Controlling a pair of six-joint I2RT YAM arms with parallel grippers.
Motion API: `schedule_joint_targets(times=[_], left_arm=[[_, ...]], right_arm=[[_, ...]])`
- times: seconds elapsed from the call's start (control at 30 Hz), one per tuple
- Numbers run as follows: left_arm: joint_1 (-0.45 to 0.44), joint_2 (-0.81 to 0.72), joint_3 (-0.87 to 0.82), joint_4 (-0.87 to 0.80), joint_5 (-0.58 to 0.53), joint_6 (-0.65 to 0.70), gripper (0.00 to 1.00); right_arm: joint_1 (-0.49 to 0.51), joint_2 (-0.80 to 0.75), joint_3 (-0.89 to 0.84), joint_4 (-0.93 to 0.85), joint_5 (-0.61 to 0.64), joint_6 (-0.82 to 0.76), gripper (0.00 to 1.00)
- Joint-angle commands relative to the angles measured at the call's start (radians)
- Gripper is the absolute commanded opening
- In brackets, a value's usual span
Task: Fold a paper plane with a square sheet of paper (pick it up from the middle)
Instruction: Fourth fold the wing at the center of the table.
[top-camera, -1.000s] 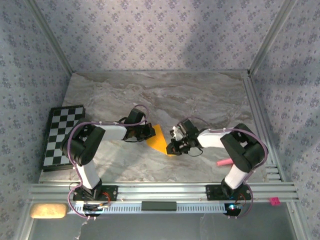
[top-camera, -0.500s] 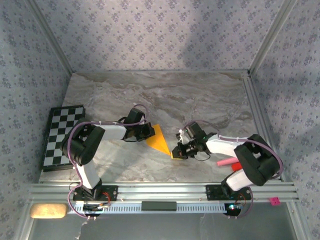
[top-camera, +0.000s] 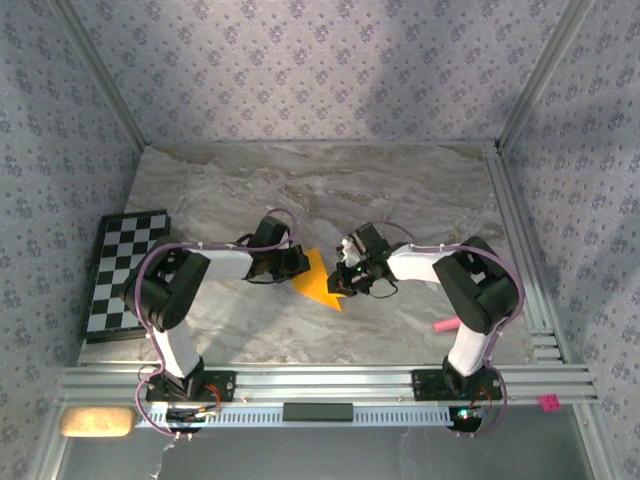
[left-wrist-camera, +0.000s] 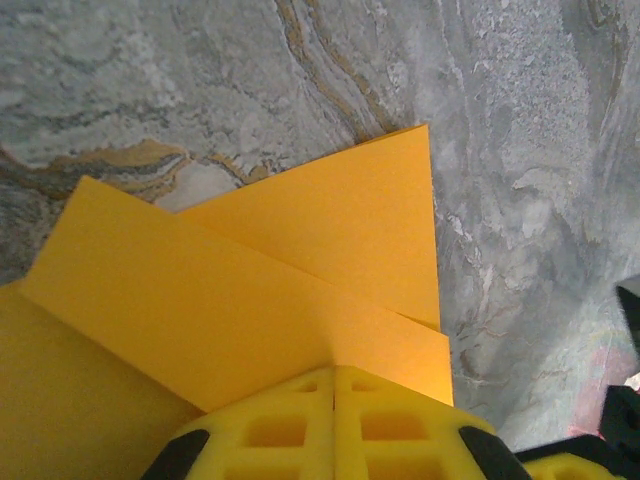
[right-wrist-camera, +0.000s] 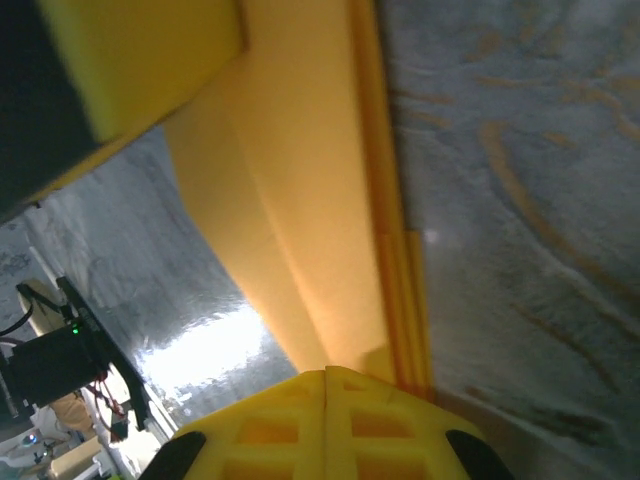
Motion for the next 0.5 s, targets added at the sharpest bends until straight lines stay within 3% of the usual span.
schedule_joint_targets(times=[0.0,0.27,0.47], left_arm=[[0.002,0.032,0.012,-0.065,-0.027,0.027,0.08],[-0.017,-0.119,0.117,-0.196,-0.039,0.052,0.13],[-0.065,-0.112,0.078,-0.130,0.004,-0.024,0.09]], right_arm=[[0.002,0.031,-0.023,-0.033,0.029,0.006,0.02],[0.008,0.030,-0.096,-0.023,0.079,0.036,0.00],[0.008,0.029,-0.091,-0.029,0.095,0.037,0.00]])
